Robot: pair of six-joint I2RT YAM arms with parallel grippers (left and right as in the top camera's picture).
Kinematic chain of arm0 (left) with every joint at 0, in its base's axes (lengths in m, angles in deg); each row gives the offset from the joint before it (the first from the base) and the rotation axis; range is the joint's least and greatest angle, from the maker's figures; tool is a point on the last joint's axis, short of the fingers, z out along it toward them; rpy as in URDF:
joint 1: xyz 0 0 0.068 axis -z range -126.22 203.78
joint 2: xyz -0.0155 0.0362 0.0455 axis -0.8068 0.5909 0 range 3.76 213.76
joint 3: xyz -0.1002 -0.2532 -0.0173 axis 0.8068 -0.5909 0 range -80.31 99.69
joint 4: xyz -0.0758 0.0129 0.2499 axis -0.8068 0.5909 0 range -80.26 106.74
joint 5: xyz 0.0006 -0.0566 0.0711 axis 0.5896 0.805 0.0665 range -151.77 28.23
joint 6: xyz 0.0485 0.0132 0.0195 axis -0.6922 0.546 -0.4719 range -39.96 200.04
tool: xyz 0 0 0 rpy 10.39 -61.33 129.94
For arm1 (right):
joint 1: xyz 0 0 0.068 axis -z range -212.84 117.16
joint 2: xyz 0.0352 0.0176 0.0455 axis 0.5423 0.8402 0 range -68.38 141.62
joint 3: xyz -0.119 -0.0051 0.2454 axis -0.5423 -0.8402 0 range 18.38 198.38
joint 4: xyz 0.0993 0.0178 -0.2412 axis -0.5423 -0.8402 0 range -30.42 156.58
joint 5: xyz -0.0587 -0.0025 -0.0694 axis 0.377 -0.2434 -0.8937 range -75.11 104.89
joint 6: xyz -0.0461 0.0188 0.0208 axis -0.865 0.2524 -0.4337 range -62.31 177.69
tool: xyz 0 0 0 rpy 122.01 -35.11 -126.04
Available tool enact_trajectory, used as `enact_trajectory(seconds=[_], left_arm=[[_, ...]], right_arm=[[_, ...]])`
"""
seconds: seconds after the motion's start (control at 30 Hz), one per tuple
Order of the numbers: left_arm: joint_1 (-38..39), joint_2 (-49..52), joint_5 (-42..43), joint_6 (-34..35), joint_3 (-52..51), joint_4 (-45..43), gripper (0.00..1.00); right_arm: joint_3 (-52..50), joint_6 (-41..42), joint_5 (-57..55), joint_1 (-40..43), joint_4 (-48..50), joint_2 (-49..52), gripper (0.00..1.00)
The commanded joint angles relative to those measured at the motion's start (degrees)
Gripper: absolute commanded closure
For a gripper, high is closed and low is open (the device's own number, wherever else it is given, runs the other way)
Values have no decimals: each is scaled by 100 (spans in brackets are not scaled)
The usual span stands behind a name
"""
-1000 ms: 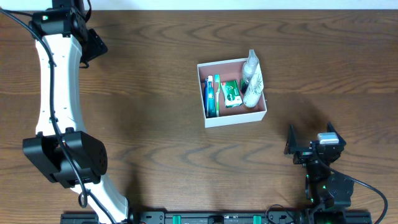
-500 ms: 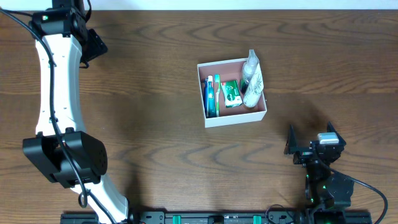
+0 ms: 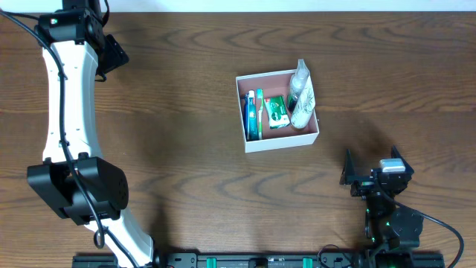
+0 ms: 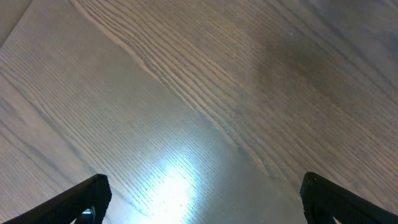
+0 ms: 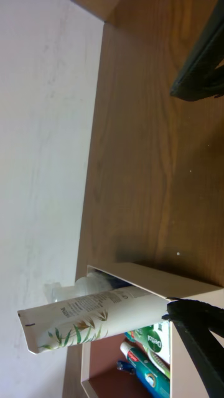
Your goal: Pack container
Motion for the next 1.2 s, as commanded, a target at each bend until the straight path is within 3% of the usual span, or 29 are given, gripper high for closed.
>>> enact_trajectory(seconds=[0.0, 0.23, 0.57, 0.8, 1.0, 1.17], left_arm=[[-9, 42, -70, -52, -37, 17, 2], [11, -46, -66, -2, -37, 142, 2], [9, -1088, -96, 240, -673, -623, 2], [188, -2555, -92, -352, -3051, -2739, 2], [396, -4153, -85, -402, -5508, -4586, 2], [396, -5414, -11, -424, -6988, -5593, 2]], right_arm=[[-13, -70, -42, -101, -24, -42, 1], [-13, -70, -42, -101, -24, -42, 1], [-13, -70, -42, -101, -24, -42, 1], [-13, -70, -42, -101, -24, -42, 1], [-13, -70, -42, -101, -24, -42, 1], [-13, -70, -42, -101, -24, -42, 1]])
